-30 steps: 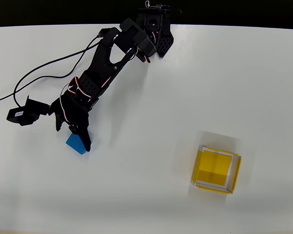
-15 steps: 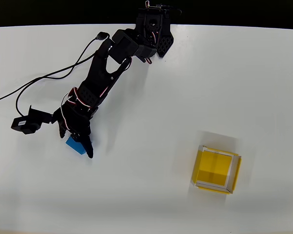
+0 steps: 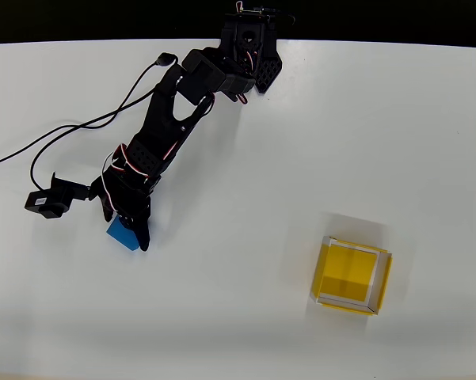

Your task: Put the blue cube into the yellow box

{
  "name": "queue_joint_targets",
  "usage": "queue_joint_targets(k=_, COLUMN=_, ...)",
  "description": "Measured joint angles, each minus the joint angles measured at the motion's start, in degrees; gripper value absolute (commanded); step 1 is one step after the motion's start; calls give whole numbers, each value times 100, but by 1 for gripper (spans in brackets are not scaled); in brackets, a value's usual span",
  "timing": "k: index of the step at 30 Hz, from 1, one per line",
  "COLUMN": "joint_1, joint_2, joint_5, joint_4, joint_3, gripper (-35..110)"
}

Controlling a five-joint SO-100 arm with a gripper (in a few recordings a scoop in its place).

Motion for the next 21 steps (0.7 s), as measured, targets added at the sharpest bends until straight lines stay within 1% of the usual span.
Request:
queue_joint_targets(k=10, joint_1=44, joint_2=-70, joint_5=-123, joint_4=-9, joint_3=-193, gripper=29)
queue_joint_targets(k=21, joint_1=79, joint_2=62, joint_5=-290, joint_4=-62, joint_3=0, gripper=25)
